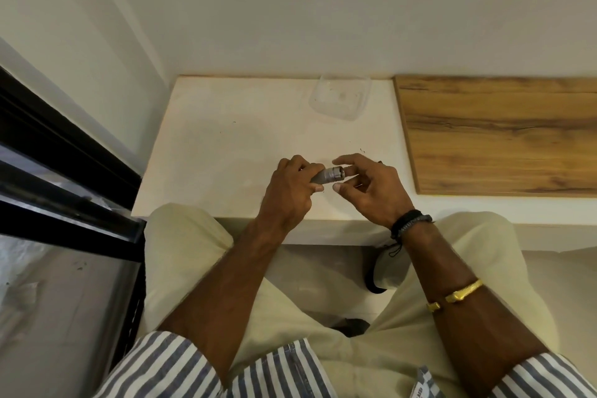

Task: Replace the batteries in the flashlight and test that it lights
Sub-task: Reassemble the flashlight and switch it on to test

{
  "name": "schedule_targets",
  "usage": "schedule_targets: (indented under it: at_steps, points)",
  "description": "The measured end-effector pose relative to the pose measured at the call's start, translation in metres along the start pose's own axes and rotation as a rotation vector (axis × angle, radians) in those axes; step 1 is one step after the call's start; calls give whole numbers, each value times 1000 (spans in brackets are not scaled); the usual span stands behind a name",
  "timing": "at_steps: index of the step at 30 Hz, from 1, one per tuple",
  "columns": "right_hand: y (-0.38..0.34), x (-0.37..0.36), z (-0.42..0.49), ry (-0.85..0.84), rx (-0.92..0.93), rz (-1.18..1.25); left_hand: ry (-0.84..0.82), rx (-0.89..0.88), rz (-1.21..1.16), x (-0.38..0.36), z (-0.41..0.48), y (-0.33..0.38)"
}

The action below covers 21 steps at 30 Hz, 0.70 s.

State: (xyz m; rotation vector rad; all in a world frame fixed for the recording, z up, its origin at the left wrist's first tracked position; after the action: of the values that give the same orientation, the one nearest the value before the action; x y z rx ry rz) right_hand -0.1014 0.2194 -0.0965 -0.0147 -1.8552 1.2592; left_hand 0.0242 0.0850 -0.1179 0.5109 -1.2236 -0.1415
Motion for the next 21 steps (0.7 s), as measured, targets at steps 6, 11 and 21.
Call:
schedule_targets:
  at_steps: [6, 11, 21]
  points:
    - [-3, -4, 0, 44, -126, -61, -17, -32, 11, -1, -2, -1]
    - [-1, -5, 1, 60, -170, -85, -1, -20, 2, -2, 0, 1]
    - [-1, -2, 2, 30, -59, 6, -5, -16, 4, -1, -1, 0]
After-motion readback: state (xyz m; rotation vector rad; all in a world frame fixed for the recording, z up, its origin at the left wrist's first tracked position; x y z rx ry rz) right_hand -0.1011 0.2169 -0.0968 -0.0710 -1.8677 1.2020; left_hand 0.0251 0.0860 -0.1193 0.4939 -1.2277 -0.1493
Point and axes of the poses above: each hand's wrist, its own z-axis towards the middle knuckle, its own x-axis out of the back of the hand, y = z × x, the point moved 2 cm from there along z, towards the middle knuckle, and after that the axes turned 11 degrees about -x, right-handed, at the moved point
